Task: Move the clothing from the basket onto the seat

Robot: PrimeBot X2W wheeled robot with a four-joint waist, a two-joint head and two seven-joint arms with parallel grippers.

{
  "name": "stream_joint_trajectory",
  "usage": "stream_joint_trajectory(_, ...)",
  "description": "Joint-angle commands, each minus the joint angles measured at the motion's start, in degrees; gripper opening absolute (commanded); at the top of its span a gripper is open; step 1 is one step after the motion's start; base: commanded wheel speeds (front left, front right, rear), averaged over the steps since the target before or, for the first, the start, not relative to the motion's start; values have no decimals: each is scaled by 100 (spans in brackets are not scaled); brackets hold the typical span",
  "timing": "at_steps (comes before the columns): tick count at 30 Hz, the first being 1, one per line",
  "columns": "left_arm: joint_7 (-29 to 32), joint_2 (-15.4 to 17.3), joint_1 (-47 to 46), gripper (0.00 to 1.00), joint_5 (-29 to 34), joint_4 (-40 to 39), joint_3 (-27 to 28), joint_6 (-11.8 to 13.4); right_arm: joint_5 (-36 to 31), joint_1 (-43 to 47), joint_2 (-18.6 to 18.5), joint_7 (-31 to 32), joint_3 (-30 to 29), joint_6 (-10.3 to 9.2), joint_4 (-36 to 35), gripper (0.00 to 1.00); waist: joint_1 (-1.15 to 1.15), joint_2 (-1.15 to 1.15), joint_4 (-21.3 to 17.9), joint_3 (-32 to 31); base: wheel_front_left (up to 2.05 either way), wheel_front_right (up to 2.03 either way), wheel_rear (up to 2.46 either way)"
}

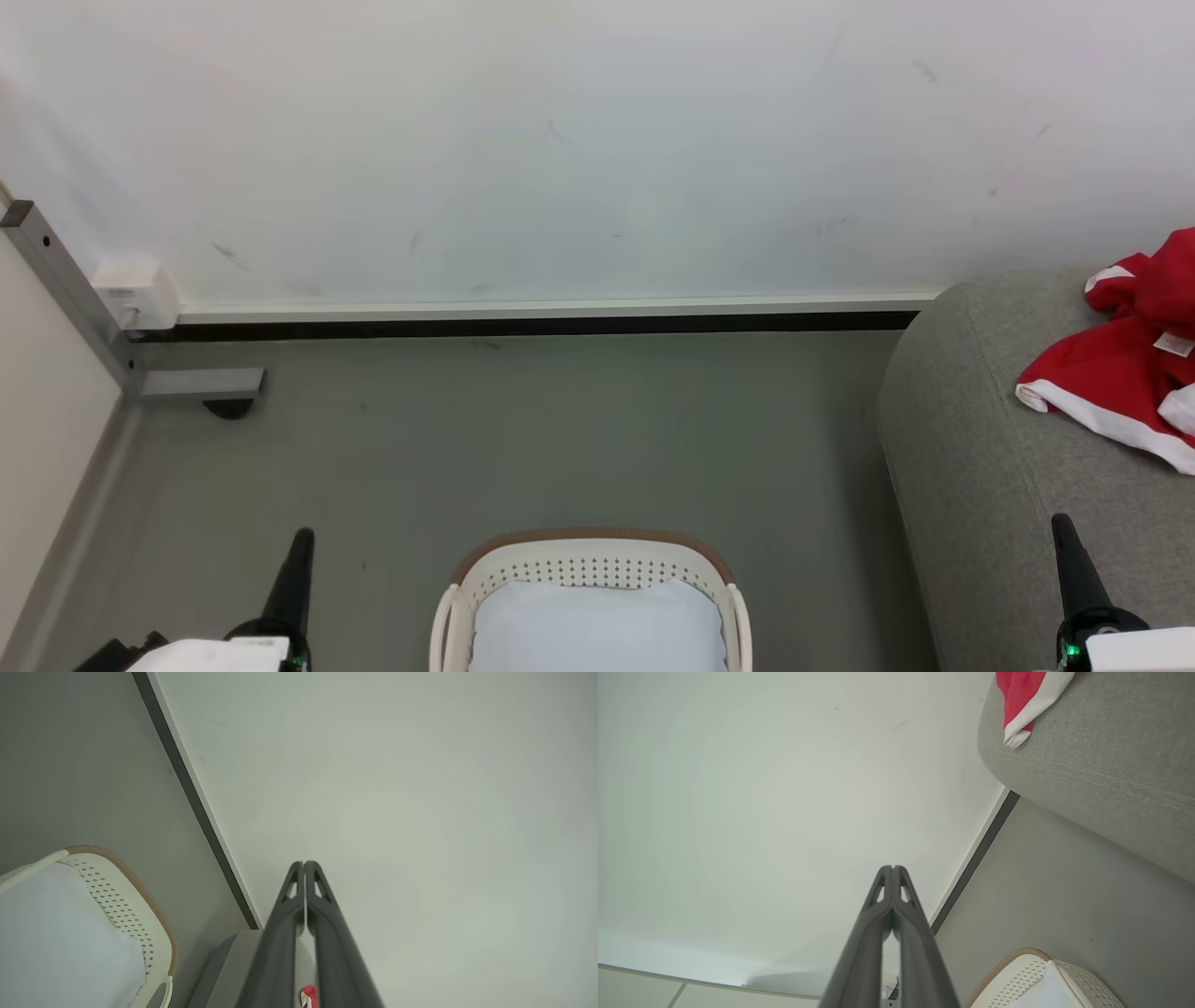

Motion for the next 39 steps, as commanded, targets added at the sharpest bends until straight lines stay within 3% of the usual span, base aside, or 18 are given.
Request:
stream_joint_trajectory(1, 46, 7, -81, 0, -112, -31, 32, -42, 132, -81, -29, 36, -30, -10, -53, 0, -1, 0, 4, 3, 0, 0, 0)
stream_joint_trajectory(30, 354, -40, -230, 0, -1290, -55, 225, -251, 1393, -201, -12, 360, -186, -13, -82, 0, -1, 0, 114, 77, 0, 0, 0)
stream_joint_trajectory(39, 355, -39, -227, 0, -1281, -56, 222, -237, 1365, -202, -3, 374, -194, -13, -78, 0, -1, 0, 116, 78, 0, 0, 0)
